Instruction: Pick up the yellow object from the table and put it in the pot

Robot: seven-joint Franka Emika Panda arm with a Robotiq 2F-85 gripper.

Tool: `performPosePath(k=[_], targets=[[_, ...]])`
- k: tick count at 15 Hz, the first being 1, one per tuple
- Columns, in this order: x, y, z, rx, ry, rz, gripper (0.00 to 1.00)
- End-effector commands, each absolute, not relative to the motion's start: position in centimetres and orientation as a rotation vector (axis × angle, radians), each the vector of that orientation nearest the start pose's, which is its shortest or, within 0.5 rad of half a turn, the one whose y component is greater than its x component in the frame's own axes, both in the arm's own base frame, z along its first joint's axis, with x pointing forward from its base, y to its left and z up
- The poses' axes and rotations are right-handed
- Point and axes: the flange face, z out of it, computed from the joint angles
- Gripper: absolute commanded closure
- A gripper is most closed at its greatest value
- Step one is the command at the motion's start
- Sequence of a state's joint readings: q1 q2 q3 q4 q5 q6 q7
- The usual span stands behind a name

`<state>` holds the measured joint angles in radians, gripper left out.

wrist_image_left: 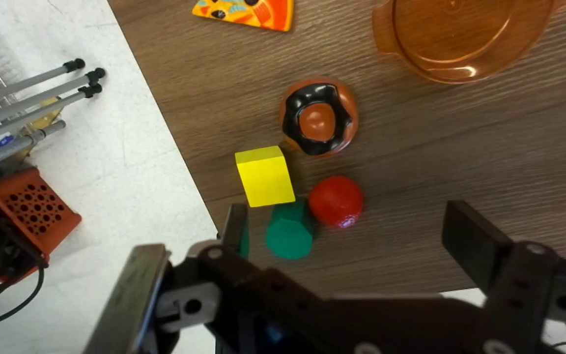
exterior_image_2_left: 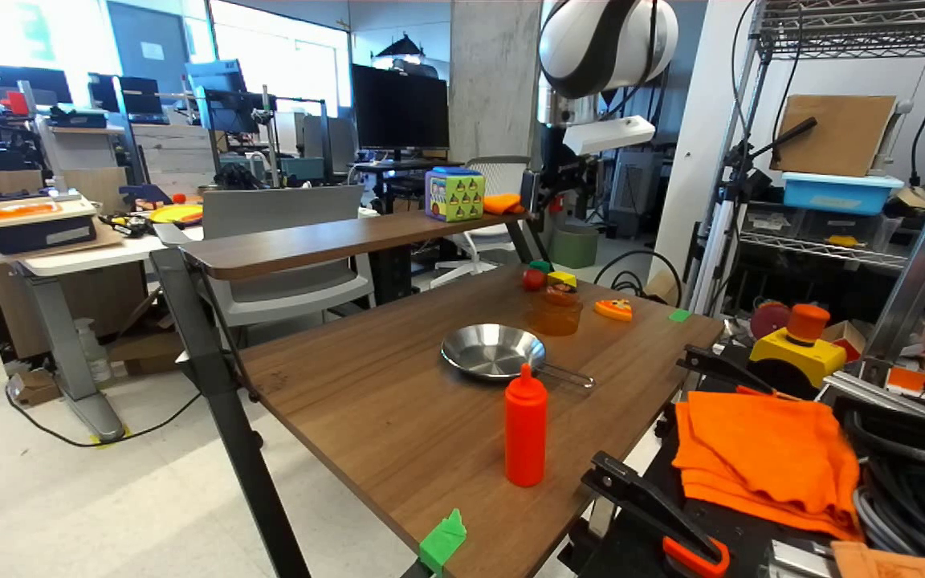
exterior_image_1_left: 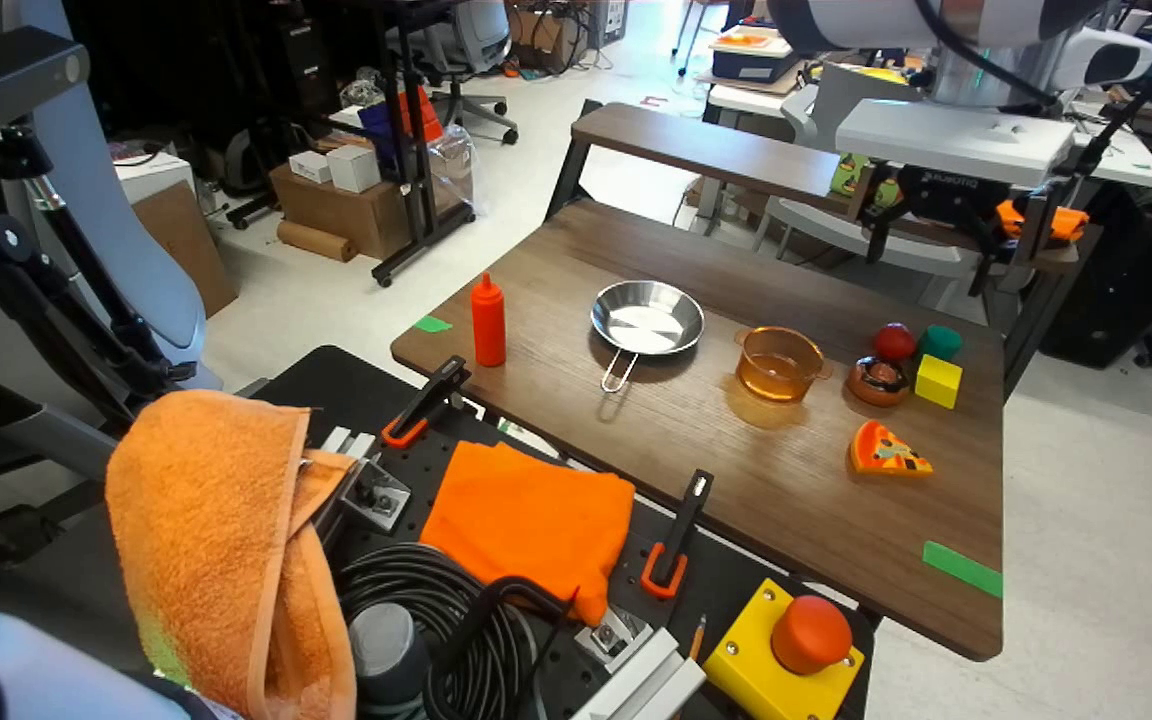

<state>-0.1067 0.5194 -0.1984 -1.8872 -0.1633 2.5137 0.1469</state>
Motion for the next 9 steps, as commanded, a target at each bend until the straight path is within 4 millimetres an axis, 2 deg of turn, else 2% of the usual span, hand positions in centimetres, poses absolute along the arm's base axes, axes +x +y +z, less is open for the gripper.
performPosePath(k=[1,9], targets=[[61.74,-18.62,25.51,-3.302,0.460,-0.122,0.00],[61.78,-18.84,25.54,-3.285,0.420,-0.020,0.00]])
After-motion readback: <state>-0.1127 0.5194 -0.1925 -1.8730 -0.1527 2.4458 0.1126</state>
